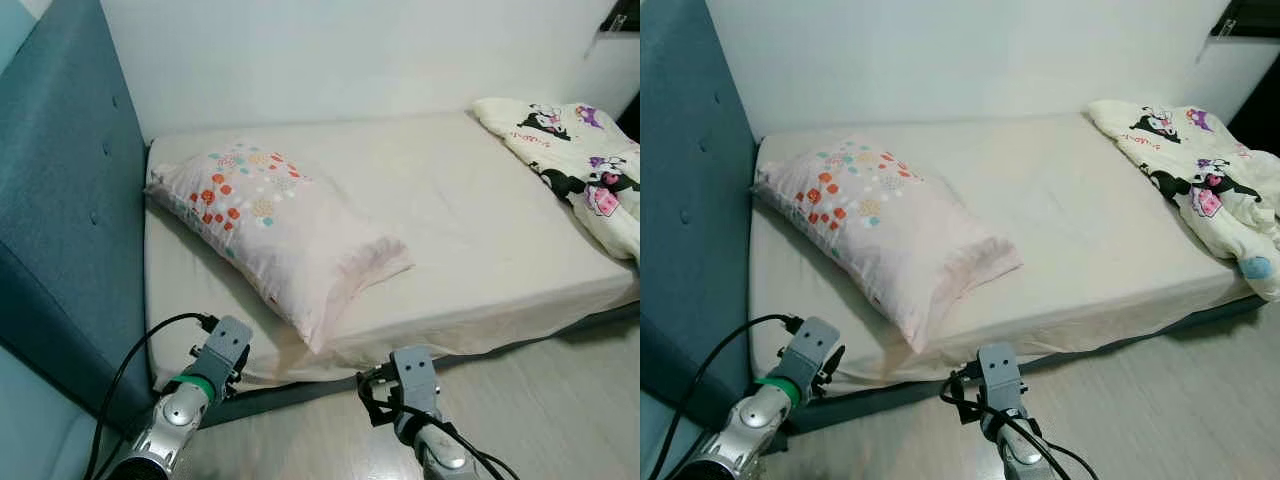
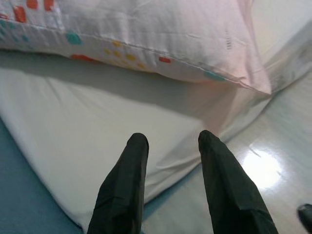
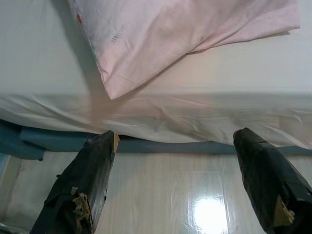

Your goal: Clean up the room

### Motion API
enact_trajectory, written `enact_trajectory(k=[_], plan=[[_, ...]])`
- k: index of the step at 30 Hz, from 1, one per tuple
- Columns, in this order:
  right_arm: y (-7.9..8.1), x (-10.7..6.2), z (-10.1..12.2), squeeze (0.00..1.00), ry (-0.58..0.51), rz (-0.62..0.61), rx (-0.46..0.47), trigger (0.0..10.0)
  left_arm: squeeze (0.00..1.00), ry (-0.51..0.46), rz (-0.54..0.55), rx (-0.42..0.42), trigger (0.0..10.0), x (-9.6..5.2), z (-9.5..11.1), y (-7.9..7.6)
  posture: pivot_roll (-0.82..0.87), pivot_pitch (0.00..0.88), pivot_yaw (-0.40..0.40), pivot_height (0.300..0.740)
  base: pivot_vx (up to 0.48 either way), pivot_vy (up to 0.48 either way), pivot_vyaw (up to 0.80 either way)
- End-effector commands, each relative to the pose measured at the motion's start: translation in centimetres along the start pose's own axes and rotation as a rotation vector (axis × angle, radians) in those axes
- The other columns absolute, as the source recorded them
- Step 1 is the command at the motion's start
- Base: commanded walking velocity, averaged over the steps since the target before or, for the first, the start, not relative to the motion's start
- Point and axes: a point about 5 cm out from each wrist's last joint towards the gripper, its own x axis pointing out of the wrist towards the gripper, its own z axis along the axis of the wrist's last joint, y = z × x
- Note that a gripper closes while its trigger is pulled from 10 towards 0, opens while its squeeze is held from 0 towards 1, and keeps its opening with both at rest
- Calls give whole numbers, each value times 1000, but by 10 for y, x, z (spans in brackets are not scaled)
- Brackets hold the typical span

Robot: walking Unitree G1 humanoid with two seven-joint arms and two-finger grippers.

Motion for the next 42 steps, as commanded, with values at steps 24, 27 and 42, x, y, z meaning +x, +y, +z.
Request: enact_trajectory(k=[24,27,42], plan=[[1,-6,-12,0,40,-5,20,10000,0,59,-13,5,10000,-7,-17,-5,36,32,-6,740,0,0,0],[1,-5,-11,0,41,-3,17,10000,0,56,-14,10,10000,-7,-17,-6,40,23,-8,740,0,0,0],[0,-4,-10,0,47,6,7,10000,0,45,-24,8,10000,-5,-14,-9,39,17,-10,740,0,0,0]])
